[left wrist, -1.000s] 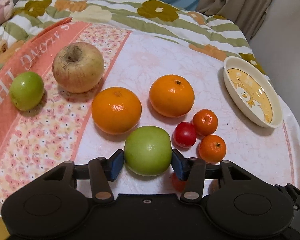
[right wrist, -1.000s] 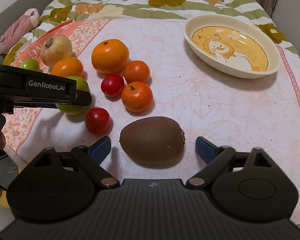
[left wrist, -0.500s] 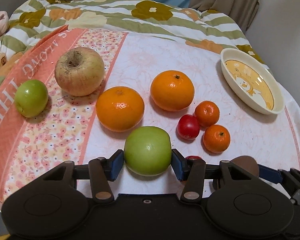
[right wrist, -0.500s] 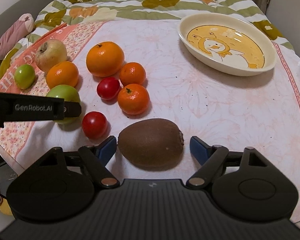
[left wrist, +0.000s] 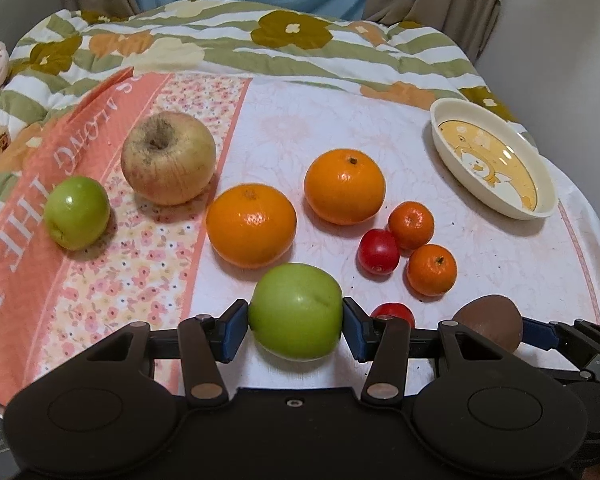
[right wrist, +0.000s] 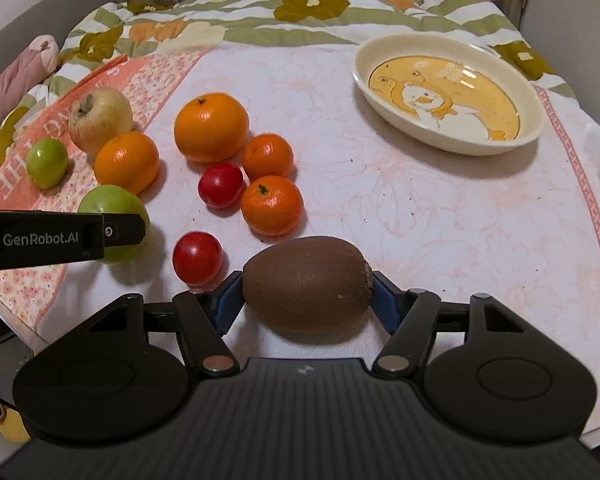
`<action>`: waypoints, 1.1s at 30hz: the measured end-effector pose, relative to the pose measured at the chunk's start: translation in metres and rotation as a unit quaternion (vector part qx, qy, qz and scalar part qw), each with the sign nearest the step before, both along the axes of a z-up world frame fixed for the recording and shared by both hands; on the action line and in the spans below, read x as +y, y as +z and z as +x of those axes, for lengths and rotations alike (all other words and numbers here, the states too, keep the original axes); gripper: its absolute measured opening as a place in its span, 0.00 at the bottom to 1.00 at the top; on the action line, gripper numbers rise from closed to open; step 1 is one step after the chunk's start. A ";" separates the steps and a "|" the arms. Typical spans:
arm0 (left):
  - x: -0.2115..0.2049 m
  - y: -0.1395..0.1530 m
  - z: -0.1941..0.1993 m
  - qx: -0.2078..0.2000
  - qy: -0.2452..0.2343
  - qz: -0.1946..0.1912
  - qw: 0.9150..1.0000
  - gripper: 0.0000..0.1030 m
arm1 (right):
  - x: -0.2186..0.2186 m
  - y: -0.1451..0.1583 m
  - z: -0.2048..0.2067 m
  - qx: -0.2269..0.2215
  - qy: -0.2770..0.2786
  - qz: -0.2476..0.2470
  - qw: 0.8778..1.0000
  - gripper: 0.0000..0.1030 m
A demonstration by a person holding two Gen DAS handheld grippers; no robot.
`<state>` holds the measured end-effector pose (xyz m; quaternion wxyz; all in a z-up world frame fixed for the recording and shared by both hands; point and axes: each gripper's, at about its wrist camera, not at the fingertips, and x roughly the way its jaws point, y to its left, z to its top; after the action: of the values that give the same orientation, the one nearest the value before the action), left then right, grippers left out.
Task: Organize fruits
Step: 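Grasp and lift the green apple with left tool while right tool lifts the kiwi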
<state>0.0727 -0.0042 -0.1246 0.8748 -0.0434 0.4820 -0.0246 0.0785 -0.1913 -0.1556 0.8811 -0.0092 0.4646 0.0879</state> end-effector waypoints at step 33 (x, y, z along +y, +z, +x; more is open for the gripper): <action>-0.102 0.117 0.095 -0.125 -0.140 -0.024 0.982 0.53 | -0.134 0.151 0.102 -0.106 -0.099 0.003 0.989 0.79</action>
<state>0.1674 -0.1065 -0.0072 0.9147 0.0070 0.3693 -0.1641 0.1807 -0.3250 -0.0049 0.9297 0.0303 0.3671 -0.0002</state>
